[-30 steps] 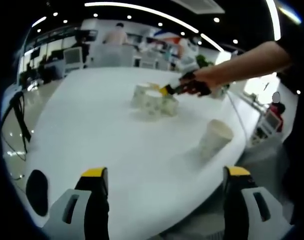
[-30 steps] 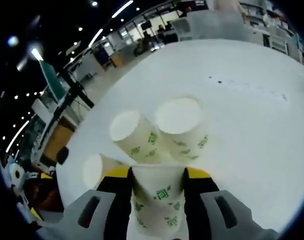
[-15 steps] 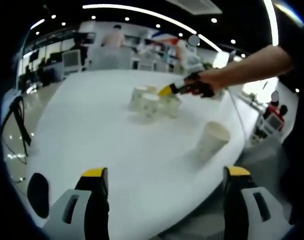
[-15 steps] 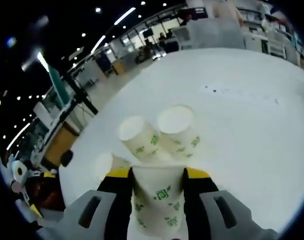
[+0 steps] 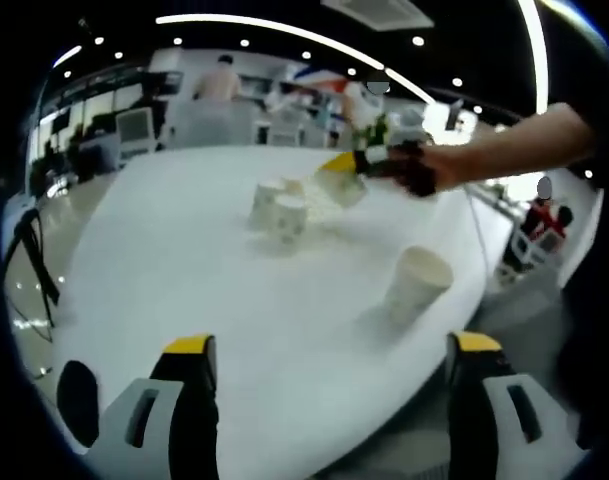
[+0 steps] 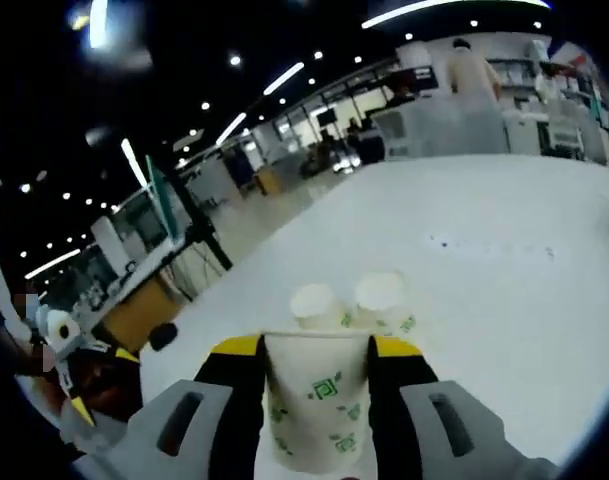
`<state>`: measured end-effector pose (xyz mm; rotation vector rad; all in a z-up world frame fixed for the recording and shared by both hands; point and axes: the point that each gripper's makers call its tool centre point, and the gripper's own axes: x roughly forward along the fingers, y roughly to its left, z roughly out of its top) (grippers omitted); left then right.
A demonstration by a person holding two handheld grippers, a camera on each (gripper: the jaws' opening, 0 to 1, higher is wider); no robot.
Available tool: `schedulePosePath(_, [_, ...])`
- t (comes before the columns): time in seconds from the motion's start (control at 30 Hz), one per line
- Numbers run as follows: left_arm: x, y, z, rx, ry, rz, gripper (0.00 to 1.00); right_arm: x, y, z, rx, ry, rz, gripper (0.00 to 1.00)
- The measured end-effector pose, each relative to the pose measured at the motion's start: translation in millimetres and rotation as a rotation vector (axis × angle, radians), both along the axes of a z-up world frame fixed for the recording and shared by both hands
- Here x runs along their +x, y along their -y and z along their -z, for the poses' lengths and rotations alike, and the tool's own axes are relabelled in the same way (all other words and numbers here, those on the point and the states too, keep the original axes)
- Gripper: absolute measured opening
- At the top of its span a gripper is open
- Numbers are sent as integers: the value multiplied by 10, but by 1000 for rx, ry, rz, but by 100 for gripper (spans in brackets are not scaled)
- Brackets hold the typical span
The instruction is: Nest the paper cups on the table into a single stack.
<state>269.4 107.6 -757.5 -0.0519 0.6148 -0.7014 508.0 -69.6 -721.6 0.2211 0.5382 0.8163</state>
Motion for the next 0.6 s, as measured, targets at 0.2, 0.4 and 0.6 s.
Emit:
schedulePosePath(0.2, [19,75,-29,-3,9,20,94,-168,14,-164,22,30,-1,37])
schedulePosePath(0.4, [43,125,-58,-6,21,37,94,-281,54,-375,72,74,13,37])
schedulePosePath(0.6, [59,173,-67,-12,25,51,94,-447,29,-699,164,135,10,37])
